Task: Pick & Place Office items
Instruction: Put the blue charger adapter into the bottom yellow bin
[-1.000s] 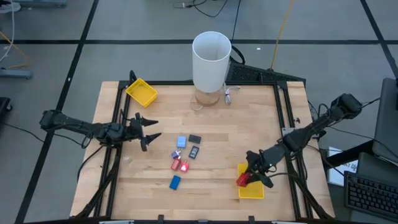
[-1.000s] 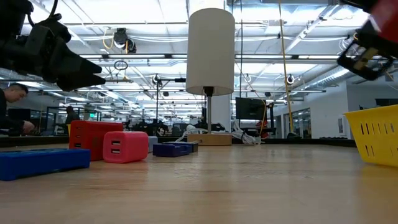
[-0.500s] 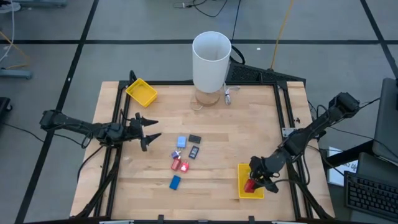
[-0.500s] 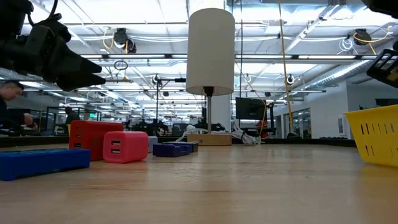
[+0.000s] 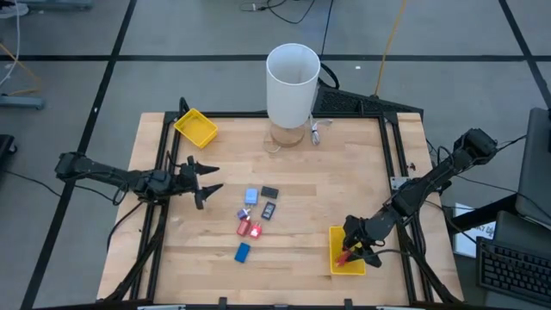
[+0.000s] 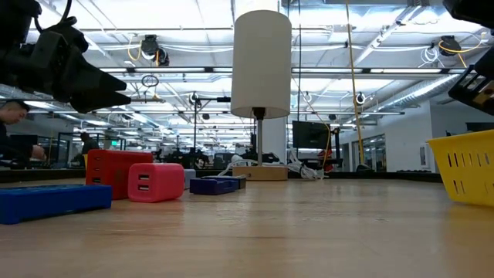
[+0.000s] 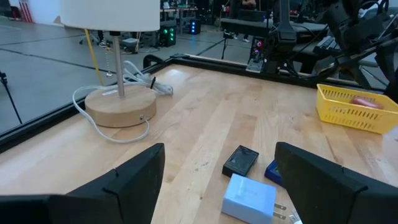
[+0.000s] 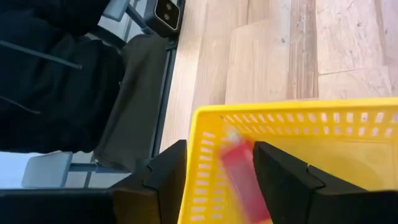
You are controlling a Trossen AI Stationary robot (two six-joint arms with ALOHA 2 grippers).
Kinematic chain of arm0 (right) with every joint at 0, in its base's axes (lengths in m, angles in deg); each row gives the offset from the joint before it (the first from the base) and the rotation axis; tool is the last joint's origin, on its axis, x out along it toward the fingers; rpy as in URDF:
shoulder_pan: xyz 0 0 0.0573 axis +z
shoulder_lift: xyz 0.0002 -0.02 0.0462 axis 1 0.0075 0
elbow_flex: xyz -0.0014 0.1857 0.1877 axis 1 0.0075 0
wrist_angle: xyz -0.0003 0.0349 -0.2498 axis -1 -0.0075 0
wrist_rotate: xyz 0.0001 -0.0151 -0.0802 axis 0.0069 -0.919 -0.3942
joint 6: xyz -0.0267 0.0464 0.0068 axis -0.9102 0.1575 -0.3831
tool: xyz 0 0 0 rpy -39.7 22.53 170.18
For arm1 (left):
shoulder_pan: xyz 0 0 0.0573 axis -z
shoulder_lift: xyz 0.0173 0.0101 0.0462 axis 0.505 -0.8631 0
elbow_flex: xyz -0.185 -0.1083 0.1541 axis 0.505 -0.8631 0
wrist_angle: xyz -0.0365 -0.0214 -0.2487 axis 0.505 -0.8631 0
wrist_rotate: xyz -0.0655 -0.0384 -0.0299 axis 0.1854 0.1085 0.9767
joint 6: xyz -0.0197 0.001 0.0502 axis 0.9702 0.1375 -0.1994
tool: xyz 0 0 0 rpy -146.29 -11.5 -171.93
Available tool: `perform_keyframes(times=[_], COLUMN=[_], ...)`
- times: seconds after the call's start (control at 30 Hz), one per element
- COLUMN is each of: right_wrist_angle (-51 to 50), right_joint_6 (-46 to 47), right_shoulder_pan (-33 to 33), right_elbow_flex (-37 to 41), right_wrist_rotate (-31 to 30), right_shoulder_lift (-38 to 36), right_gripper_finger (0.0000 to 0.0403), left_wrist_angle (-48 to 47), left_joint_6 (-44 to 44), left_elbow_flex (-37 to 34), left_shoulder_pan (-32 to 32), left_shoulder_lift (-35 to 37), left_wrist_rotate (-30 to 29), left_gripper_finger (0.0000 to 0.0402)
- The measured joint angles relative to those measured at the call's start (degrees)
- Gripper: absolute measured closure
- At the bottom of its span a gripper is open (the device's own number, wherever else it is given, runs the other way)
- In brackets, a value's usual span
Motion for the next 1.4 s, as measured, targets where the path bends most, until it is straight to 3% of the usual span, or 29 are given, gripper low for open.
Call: perform_keyframes(times=[0.33,0.7,1.13,1.4], right_wrist_angle=[0.53,2.23,9.78,22.58], right_joint_6=[-0.44,-5.23,-27.58,-42.08], right_shoulder_pan=[-0.40,-4.32,-10.11,-16.23], right_elbow_flex=[0.00,0.00,-0.02,-0.02], right_wrist_rotate=[-0.04,-0.53,-18.28,-28.39], right_shoulder_lift=[0.00,0.00,0.00,0.00], right_gripper_finger=[0.0223,0.0223,0.0222,0.0222], left_wrist_angle=[0.04,0.46,0.44,0.46], left_joint_6=[-0.03,-0.09,-0.09,-0.08], left_elbow_flex=[0.00,0.00,0.00,0.00], left_shoulder_pan=[0.00,0.00,0.00,0.00], left_shoulder_lift=[0.00,0.00,0.00,-0.02], left_wrist_rotate=[-0.01,0.02,0.05,0.07], left_gripper_finger=[0.0076,0.0098,0.0085,0.0073])
